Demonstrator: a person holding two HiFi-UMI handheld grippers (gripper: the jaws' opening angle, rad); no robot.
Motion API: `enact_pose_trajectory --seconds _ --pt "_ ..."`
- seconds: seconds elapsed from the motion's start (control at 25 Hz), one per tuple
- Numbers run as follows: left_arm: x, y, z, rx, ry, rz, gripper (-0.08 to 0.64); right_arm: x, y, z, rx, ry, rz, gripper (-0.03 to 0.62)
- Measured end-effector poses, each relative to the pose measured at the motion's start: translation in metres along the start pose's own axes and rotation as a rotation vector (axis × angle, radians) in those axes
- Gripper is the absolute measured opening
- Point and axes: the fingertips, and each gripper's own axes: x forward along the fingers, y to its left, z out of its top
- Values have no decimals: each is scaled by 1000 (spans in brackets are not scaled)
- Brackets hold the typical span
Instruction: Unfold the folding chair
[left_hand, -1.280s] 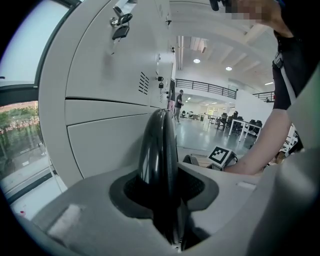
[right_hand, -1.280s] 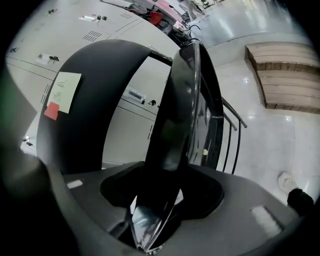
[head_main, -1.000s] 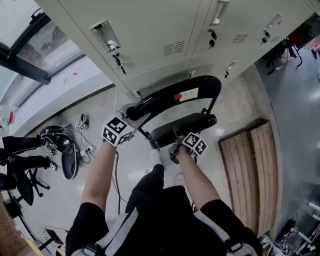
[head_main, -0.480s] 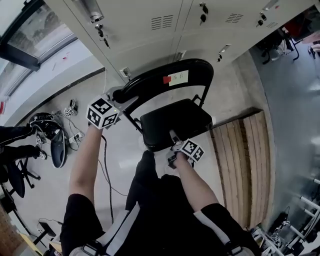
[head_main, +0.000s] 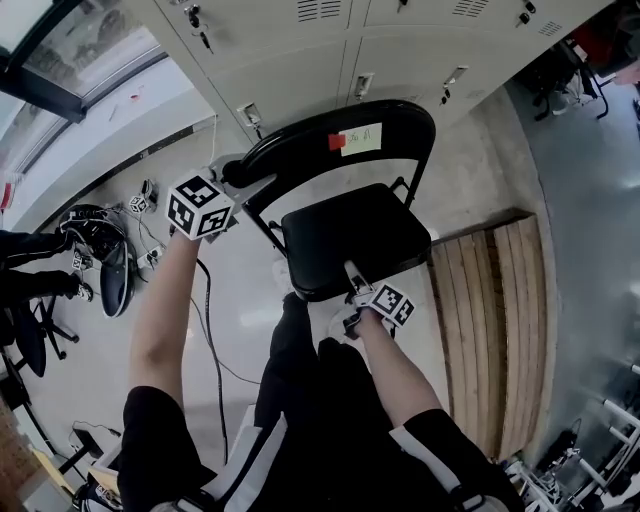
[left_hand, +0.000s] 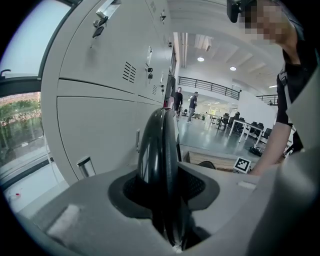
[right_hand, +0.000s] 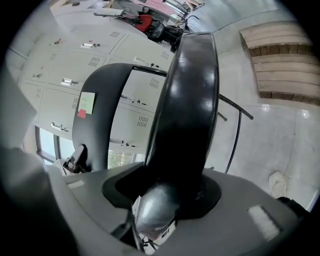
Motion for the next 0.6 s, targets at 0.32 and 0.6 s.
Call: enact_pose_trajectory --seconds 0.32,0.6 --pt "2 -1 -18 -27 -3 -32 143 -23 -48 -29 25 -7 69 196" --pt "11 9 -24 -33 -33 -44 146 -29 -76 -31 21 1 114 198"
